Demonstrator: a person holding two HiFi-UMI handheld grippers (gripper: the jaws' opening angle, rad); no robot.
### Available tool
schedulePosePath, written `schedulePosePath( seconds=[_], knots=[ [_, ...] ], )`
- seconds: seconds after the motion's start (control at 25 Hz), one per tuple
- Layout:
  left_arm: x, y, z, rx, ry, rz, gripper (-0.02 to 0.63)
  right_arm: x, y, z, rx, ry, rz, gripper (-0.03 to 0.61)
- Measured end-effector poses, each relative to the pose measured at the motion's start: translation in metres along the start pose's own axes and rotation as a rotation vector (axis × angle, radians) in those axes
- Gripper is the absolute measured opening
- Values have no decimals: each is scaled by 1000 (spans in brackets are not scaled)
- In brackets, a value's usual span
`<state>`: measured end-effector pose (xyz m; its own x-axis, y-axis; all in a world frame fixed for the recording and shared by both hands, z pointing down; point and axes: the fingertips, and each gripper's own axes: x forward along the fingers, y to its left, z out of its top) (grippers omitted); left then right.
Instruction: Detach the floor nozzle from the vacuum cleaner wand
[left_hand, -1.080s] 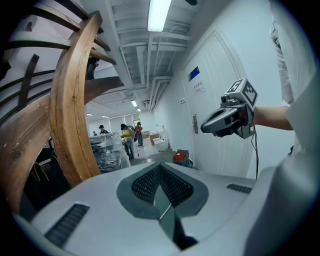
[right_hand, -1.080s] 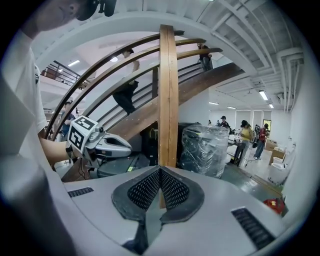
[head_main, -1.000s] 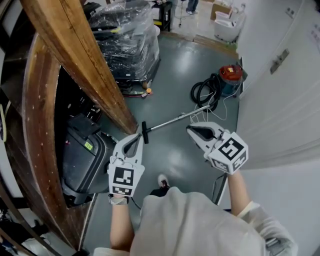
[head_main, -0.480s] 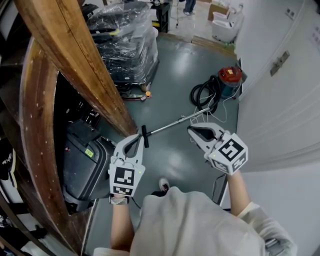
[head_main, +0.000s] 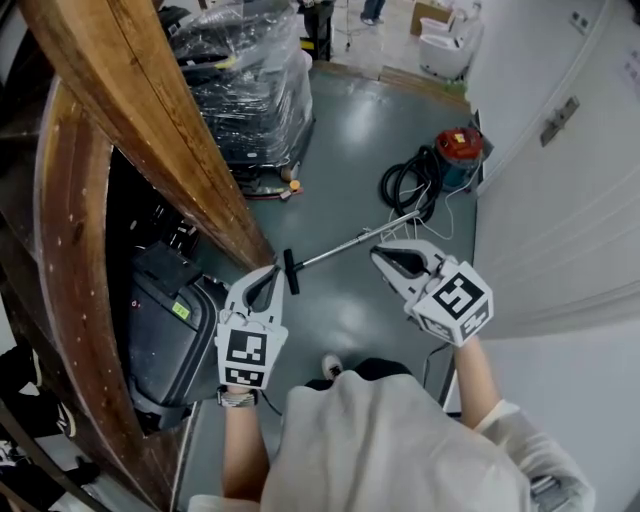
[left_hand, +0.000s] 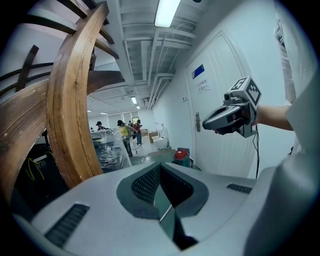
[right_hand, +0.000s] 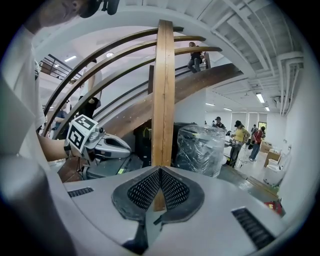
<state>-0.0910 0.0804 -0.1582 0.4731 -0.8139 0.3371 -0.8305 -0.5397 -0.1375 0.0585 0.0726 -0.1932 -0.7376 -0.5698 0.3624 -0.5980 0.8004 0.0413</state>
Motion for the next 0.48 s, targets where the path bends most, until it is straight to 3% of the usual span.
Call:
schedulePosePath(
  seconds=[0.48],
  knots=[
    [8,1,-13,-31,30,-1,-3,2,-1,-7,-28,13,25,28]
  ],
)
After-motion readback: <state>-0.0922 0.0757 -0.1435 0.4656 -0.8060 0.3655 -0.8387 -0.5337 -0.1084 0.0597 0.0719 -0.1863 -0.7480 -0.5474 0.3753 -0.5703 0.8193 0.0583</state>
